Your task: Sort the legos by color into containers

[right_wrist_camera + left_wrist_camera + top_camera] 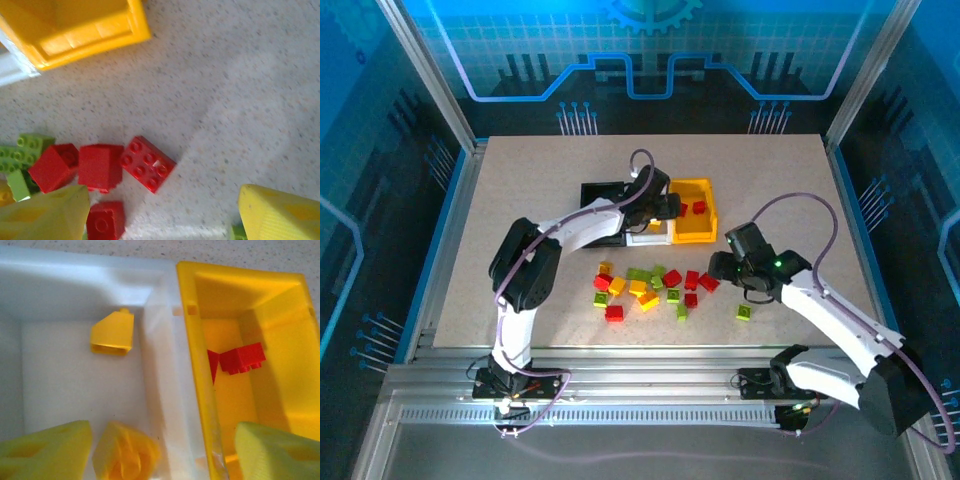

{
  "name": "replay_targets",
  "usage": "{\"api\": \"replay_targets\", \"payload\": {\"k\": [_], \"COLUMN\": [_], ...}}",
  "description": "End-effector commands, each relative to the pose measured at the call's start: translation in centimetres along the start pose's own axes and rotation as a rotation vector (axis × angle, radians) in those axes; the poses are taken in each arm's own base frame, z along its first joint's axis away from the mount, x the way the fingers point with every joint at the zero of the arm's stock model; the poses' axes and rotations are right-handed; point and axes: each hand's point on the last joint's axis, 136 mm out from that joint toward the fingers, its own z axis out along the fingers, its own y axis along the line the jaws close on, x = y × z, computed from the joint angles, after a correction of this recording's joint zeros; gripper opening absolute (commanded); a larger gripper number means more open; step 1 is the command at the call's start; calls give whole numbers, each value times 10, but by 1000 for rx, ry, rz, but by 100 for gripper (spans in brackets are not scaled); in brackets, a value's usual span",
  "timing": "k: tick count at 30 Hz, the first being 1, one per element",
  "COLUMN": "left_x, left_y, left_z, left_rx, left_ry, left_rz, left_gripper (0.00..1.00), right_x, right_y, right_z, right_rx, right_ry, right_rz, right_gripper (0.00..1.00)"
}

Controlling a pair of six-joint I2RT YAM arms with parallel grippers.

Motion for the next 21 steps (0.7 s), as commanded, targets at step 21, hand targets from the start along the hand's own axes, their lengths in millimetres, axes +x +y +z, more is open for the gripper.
{"api": "replay_targets", "payload": {"k": [21], "left_x": [103], "left_y": [78], "left_z": [-162], "left_rx": [70], "left_ry": [-98], "left_rz": [-29], "left_gripper": [99], "right_x": [86], "right_y": [-60], "right_z": [54], "right_rx": [251], "right_ry": [391], "right_rz": [137], "right_gripper": [70]}}
